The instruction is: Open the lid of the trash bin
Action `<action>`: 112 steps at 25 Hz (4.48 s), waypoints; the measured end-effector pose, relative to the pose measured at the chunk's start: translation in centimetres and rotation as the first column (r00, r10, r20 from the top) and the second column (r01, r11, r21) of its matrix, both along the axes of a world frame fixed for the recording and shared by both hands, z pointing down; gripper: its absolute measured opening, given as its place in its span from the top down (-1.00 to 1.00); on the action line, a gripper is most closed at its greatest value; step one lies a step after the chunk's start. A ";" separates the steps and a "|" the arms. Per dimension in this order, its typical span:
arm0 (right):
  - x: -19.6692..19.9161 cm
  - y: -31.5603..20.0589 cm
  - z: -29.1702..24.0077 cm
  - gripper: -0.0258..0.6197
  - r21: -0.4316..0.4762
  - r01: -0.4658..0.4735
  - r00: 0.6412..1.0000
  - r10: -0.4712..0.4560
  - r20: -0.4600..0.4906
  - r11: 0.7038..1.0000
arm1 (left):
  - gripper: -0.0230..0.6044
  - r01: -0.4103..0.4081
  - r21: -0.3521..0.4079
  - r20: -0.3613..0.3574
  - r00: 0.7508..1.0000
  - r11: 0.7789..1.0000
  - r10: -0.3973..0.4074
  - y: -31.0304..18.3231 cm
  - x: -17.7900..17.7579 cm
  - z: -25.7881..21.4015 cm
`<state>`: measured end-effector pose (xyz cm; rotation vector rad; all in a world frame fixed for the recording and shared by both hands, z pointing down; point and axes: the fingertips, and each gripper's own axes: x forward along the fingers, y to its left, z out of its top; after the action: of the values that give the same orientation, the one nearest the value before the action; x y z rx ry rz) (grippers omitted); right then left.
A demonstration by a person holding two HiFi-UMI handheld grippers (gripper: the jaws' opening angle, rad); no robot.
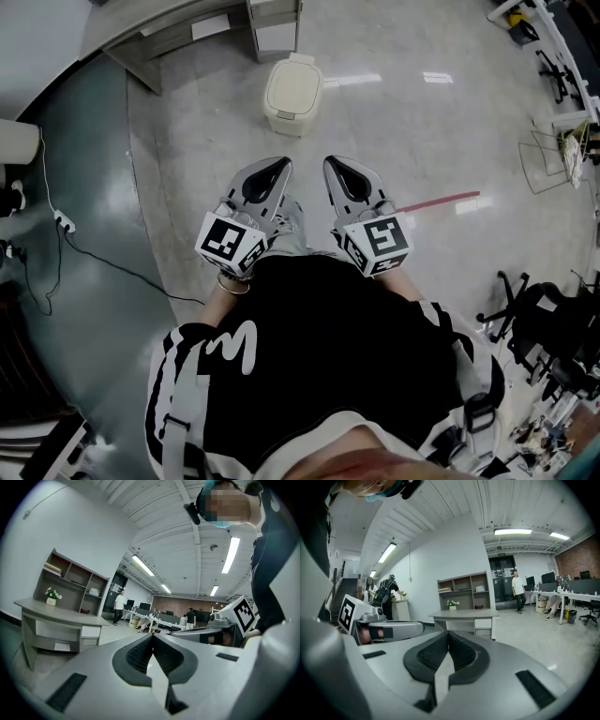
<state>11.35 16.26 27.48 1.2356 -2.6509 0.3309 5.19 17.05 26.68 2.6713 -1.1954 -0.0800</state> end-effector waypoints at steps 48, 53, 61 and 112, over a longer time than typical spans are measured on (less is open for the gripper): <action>-6.7 -29.3 -0.8 0.89 -0.006 -0.103 0.995 0.103 -0.019 0.995 | 0.92 -0.119 -0.048 0.020 0.993 0.992 0.120 -29.3 -6.6 0.0; -6.9 -31.4 -0.6 0.89 -0.007 -0.115 0.993 0.115 -0.017 0.993 | 0.92 -0.133 -0.053 0.024 0.991 0.990 0.135 -31.2 -7.0 0.4; -6.4 -32.6 -0.1 0.89 -0.015 -0.137 0.991 0.137 -0.014 0.990 | 0.92 -0.130 -0.073 0.032 0.991 0.989 0.132 -32.3 -7.2 0.9; -8.1 -33.6 12.0 0.89 -0.195 0.095 0.992 -0.108 -0.060 0.976 | 0.92 0.078 -0.127 -0.022 0.996 0.989 -0.081 -31.3 -8.5 7.8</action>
<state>3.21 -17.34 39.53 1.0295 -2.5417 0.5035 -3.33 -14.27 34.50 2.5067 -1.2554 -0.0518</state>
